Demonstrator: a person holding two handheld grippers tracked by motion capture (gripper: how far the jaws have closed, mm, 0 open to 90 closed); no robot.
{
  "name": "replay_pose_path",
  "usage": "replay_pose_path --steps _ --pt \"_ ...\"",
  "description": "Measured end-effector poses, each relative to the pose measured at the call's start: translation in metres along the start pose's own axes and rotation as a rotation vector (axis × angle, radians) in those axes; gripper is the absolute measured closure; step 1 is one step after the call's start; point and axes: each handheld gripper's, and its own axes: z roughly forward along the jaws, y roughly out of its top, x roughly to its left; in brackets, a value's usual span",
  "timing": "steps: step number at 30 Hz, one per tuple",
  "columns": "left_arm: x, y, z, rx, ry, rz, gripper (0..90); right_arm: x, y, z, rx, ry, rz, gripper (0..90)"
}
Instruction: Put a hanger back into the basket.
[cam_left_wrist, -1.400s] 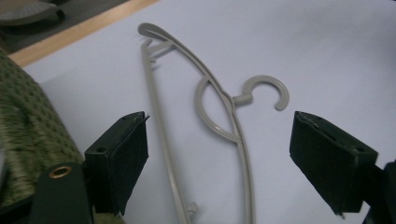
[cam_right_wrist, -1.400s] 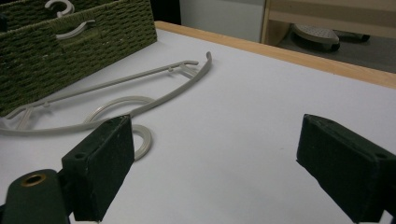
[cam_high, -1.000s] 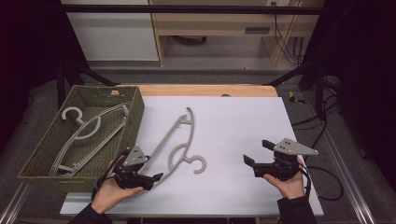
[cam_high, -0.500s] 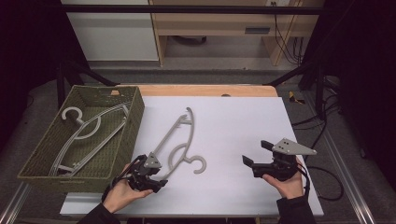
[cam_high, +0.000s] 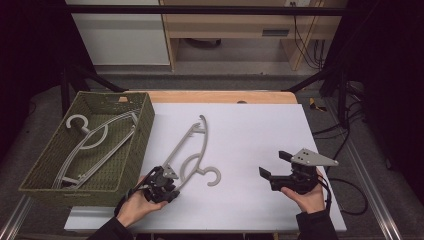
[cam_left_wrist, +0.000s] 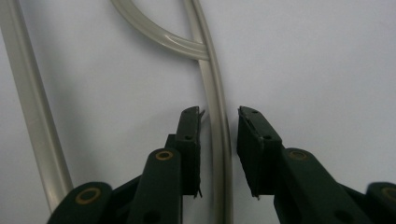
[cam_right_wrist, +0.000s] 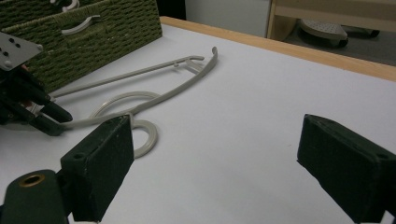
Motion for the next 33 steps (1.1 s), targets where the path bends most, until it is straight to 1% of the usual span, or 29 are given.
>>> replay_pose_path --steps 5,6,8,10,14,15,16,18,20,22,24,28,30,31,32,33 --pt "0.0 0.004 0.001 0.018 0.006 -0.01 77.4 0.0 0.0 0.0 -0.001 0.001 -0.001 10.8" --pt "0.0 0.004 0.001 0.025 0.005 -0.009 80.0 0.0 0.0 0.0 -0.001 0.002 -0.001 10.8" --pt "0.0 0.006 0.001 0.03 0.009 -0.016 80.5 0.0 0.0 -0.001 0.001 0.002 -0.002 10.8" --pt "0.0 0.006 0.001 0.023 0.012 -0.023 81.1 0.0 0.0 -0.001 -0.001 0.003 -0.004 10.8" --pt "0.003 0.008 0.002 -0.008 0.018 -0.006 81.8 -0.001 0.0 -0.001 -0.004 0.0 0.004 10.8" --pt "0.003 0.008 0.003 -0.011 0.013 -0.005 81.8 -0.001 0.0 -0.001 -0.004 0.001 0.004 10.8" --pt "0.003 0.009 0.003 -0.01 0.016 0.0 81.8 -0.001 0.0 -0.002 -0.004 0.001 0.004 10.8" --pt "0.004 0.009 0.005 -0.018 0.004 0.017 81.9 -0.001 0.0 -0.001 -0.003 0.0 0.002 10.9" --pt "0.004 0.01 0.005 -0.023 0.001 0.034 81.9 -0.001 0.0 -0.001 -0.001 0.002 -0.006 10.8" --pt "0.005 0.01 0.005 -0.023 -0.016 0.041 81.9 0.0 0.0 -0.001 0.0 0.0 -0.003 10.8" --pt "0.005 0.01 0.006 -0.012 -0.013 0.054 81.9 0.0 0.0 -0.001 0.001 0.001 -0.002 10.8" --pt "0.005 0.009 0.004 -0.016 0.004 0.051 80.5 0.0 0.0 -0.001 -0.002 0.0 -0.008 10.8" --pt "0.007 0.008 0.0 -0.021 0.003 0.048 74.0 0.0 0.001 -0.002 -0.003 -0.001 -0.002 10.8" --pt "0.008 0.007 -0.002 -0.021 -0.001 0.048 72.5 0.0 0.001 -0.002 -0.004 -0.002 -0.001 10.8" --pt "0.009 0.006 -0.004 -0.014 -0.006 0.054 70.3 0.0 0.001 -0.002 -0.005 -0.003 0.0 10.9" --pt "0.009 0.005 -0.006 -0.003 0.003 0.057 69.3 0.0 0.001 -0.002 -0.004 -0.002 0.001 10.8"
